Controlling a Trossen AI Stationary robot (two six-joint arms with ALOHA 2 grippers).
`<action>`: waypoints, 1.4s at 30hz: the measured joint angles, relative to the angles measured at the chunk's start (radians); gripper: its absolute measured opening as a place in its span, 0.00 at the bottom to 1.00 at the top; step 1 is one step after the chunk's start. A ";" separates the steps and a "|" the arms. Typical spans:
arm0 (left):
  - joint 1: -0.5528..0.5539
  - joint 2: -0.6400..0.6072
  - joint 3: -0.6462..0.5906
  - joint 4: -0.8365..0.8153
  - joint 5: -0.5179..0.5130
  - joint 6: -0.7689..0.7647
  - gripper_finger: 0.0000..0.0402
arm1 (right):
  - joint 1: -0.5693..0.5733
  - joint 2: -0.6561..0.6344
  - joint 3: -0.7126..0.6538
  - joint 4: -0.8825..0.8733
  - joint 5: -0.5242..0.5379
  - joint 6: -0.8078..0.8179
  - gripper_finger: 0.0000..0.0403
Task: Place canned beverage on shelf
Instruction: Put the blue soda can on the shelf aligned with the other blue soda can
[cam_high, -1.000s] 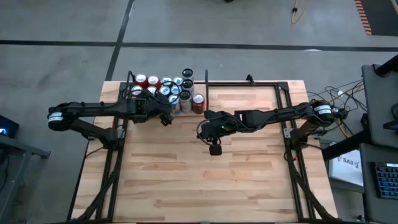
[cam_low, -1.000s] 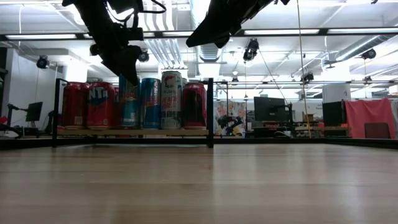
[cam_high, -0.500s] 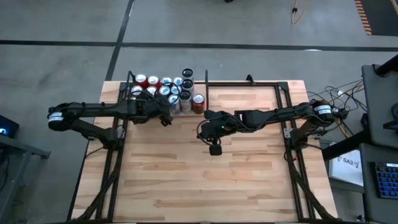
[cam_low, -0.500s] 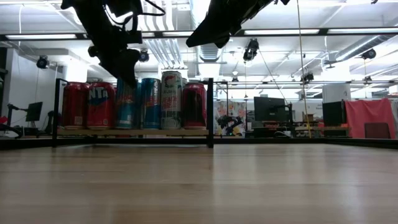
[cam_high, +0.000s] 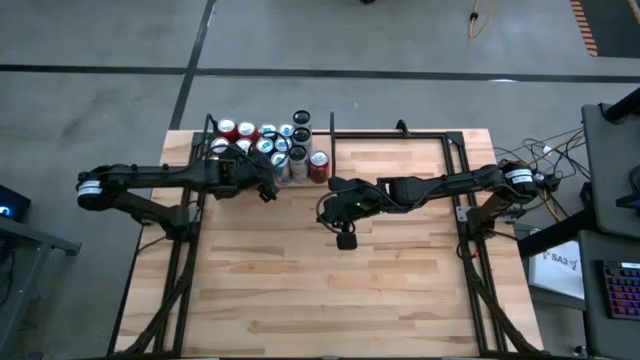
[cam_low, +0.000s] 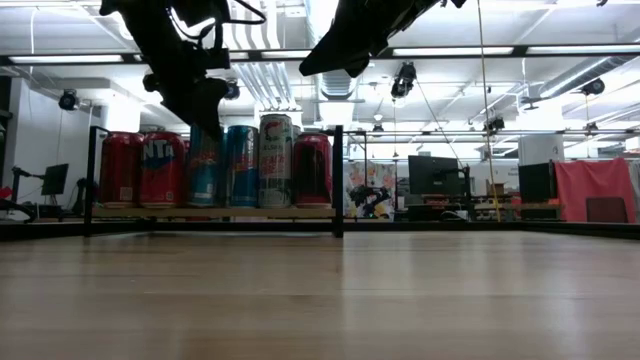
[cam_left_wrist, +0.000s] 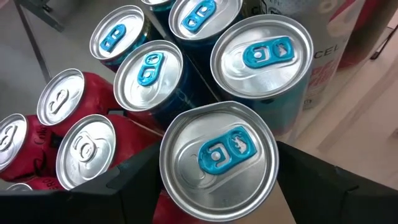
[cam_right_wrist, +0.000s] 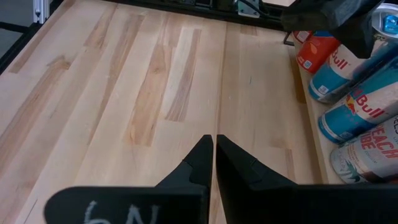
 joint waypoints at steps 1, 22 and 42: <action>0.000 0.000 0.000 0.001 0.000 0.000 0.67 | 0.000 0.000 0.000 0.000 0.000 0.000 0.02; 0.000 0.000 0.000 0.020 -0.010 0.002 0.67 | 0.000 0.000 0.000 0.000 0.000 0.000 0.02; 0.000 0.000 0.000 0.022 -0.052 0.003 0.73 | 0.000 0.000 0.000 0.000 0.000 0.000 0.02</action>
